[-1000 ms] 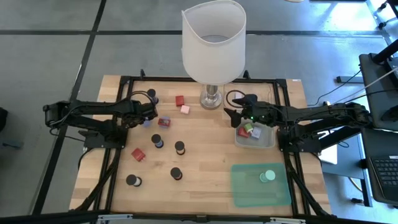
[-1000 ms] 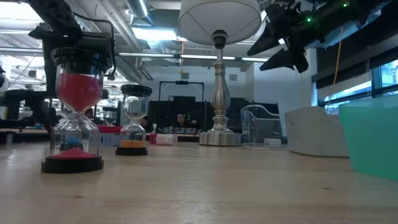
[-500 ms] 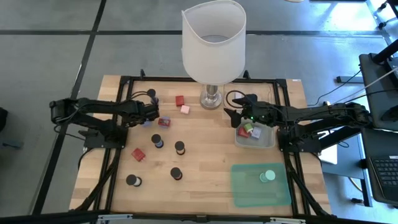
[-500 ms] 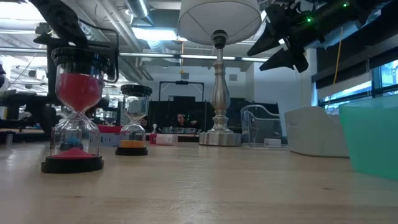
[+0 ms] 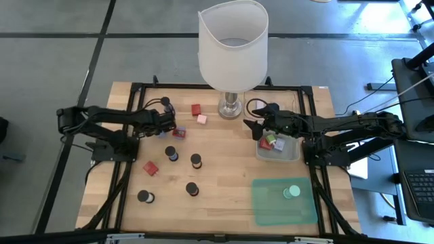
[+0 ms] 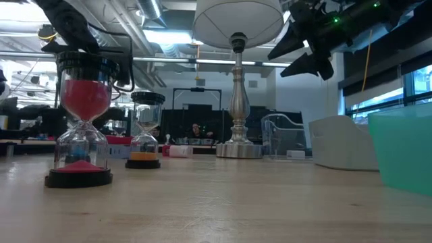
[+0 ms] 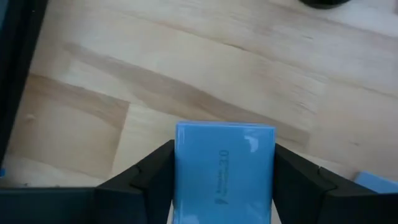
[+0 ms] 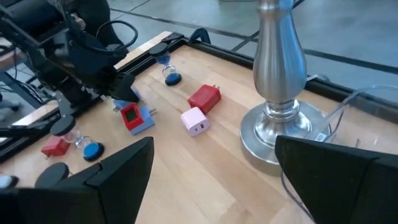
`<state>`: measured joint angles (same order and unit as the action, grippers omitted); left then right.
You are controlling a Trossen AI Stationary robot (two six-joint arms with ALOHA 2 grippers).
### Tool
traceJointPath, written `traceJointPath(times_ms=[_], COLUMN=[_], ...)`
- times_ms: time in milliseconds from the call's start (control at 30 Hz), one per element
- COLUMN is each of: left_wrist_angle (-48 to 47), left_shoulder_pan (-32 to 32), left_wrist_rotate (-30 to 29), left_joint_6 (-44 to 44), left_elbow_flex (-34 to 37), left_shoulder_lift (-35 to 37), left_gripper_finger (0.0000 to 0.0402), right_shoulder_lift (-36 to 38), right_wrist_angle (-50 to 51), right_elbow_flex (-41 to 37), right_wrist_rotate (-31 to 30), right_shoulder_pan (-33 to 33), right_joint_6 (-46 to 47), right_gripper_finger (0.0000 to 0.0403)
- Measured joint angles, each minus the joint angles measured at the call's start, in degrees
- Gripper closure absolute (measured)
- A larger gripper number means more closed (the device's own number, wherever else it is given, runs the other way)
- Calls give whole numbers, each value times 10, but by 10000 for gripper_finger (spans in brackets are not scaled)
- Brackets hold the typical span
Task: Pick & Place Office items
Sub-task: Put the purple charger adapter into the gray bin
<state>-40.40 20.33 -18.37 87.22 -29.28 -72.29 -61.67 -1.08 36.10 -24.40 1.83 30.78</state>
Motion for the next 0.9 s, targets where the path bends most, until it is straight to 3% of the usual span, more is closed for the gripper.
traceJointPath(times_ms=[267, 367, 467, 600, 733, 800, 900], left_wrist_angle=[59, 133, 271, 474, 602, 632, 647], left_shoulder_pan=[-15, -17, -20, -20, -20, -22, -35], left_wrist_rotate=[-54, -91, -98, 1, 127, 147, 128], left_joint_6=[-32, -74, -163, -317, -365, -361, -360], left_elbow_flex=[-11, -28, -30, -31, -31, -31, -31], left_shoulder_lift=[92, 136, 170, 193, 194, 190, 179], left_gripper_finger=[196, 196, 194, 192, 191, 190, 190], right_shoulder_lift=[0, 0, 0, 0, 0, 0, -3], right_wrist_angle=[-6, -22, -52, -97, -142, -146, -149], right_elbow_flex=[0, 0, 0, 0, 0, 9, 39], right_wrist_rotate=[0, -2, -4, 23, 83, 102, 105], right_shoulder_pan=[0, 0, 6, 18, 27, 30, 35], right_joint_6=[2, 8, 14, -35, -141, -178, -205], right_gripper_finger=[64, 64, 64, 64, 64, 64, 64])
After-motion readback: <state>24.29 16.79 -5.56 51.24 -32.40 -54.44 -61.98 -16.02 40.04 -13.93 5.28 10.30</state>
